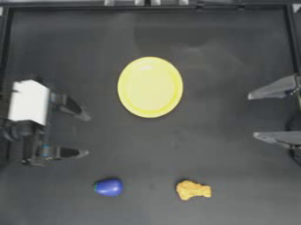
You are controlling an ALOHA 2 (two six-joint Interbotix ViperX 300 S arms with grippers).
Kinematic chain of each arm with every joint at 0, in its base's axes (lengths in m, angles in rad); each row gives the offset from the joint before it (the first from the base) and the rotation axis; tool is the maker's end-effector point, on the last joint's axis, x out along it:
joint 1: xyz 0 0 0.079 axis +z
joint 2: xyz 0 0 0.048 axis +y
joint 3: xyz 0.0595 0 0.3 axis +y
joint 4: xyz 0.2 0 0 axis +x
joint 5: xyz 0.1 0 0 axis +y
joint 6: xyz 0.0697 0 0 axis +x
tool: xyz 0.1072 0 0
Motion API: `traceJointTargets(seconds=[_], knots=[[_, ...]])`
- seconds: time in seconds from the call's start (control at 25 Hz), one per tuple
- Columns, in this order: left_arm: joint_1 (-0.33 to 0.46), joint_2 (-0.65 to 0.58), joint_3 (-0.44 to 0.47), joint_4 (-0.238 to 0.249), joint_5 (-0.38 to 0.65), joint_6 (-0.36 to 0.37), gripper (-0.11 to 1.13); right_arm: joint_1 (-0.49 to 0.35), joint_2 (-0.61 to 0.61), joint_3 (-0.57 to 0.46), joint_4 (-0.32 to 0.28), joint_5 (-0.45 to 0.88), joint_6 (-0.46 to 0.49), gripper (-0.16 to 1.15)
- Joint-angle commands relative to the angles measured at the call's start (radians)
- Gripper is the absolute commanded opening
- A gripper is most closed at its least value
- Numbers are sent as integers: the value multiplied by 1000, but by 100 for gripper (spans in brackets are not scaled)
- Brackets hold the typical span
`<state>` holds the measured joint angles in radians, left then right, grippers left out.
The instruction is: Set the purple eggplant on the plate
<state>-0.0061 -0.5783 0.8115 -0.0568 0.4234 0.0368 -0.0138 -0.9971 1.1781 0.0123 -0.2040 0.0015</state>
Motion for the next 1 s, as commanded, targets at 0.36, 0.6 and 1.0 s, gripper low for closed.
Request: traceJointTargets(seconds=[0.36,0.6,1.0], knots=[[-98,201,-112,-2,72,-106,103,-2,8,-20,15,2,3,101],[-135,298,-144,6,71,-146,103,-2,8,-18,20,2,5,101],[-190,466,-225,26,91,-179,103,0,-3,-5,49,0,3,101]])
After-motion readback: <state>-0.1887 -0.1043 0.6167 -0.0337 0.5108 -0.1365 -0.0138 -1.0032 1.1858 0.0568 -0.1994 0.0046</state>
